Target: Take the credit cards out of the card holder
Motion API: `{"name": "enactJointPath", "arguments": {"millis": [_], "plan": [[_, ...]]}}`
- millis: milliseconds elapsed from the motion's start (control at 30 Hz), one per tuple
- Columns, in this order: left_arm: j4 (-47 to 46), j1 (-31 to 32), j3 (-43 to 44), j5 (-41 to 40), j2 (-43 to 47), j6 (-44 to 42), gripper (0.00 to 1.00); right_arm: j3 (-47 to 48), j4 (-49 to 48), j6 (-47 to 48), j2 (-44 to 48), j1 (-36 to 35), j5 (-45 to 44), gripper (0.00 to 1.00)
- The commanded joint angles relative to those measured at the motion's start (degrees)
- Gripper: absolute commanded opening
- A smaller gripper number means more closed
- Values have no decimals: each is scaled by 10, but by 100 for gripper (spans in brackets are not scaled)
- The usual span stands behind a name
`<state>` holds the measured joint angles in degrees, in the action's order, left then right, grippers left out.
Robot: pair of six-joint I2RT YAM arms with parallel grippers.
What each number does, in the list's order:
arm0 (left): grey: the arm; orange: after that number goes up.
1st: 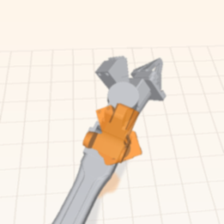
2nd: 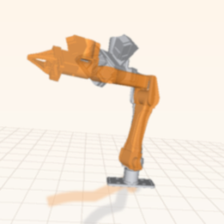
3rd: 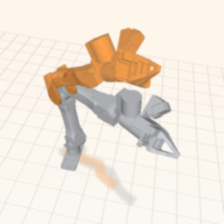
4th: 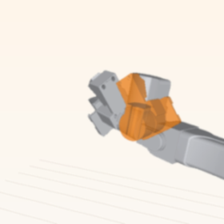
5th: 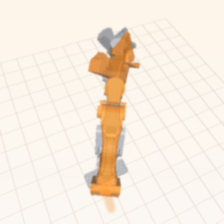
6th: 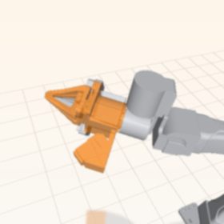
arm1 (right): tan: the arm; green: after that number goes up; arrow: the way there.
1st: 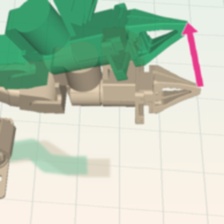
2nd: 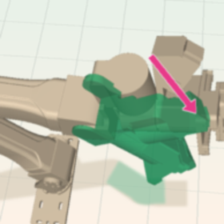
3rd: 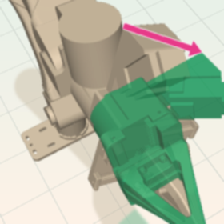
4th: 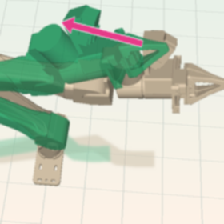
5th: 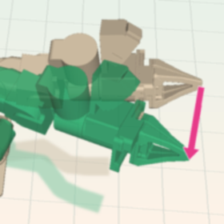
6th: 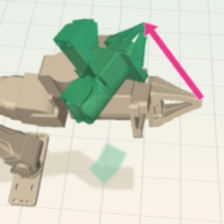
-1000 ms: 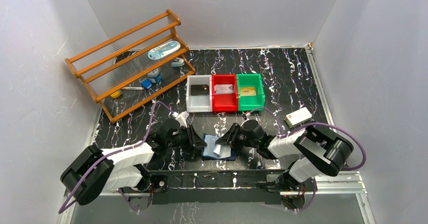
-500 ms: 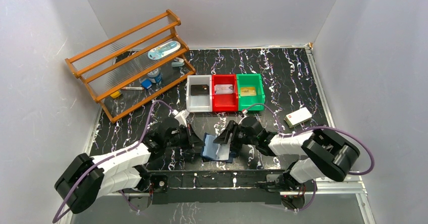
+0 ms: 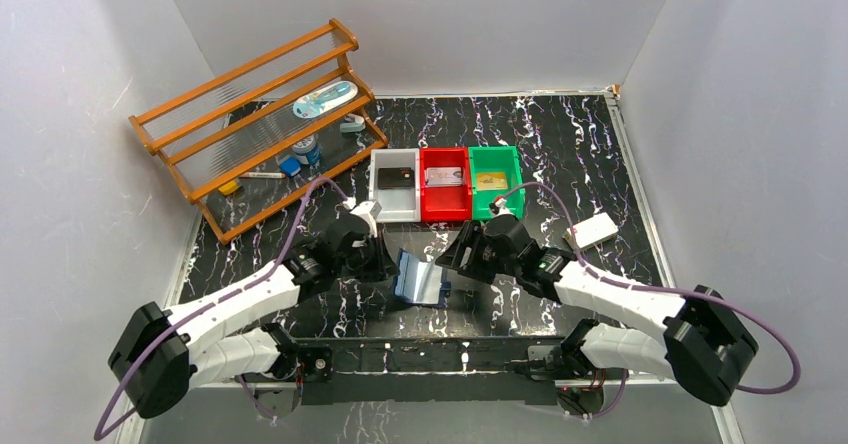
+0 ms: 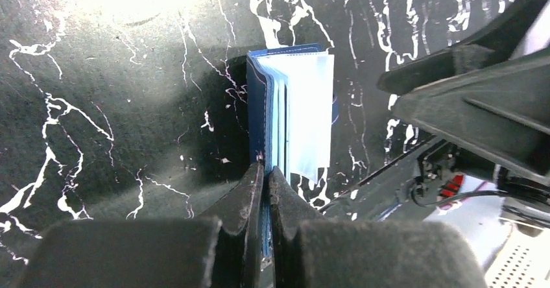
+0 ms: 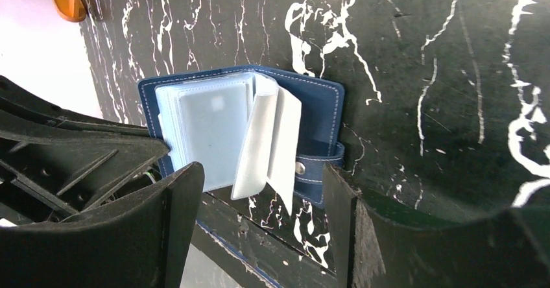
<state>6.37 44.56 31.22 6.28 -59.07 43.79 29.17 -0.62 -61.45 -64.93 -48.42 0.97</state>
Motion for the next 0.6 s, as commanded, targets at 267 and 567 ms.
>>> {"name": "enactJointPath", "arguments": {"millis": [267, 567], "plan": [[197, 120, 153, -221, -97, -22, 0, 0, -28, -14, 26, 2, 11, 71], [200, 138, 161, -229, -107, -9, 0, 35, 20, 9, -76, -5, 30, 60]]}}
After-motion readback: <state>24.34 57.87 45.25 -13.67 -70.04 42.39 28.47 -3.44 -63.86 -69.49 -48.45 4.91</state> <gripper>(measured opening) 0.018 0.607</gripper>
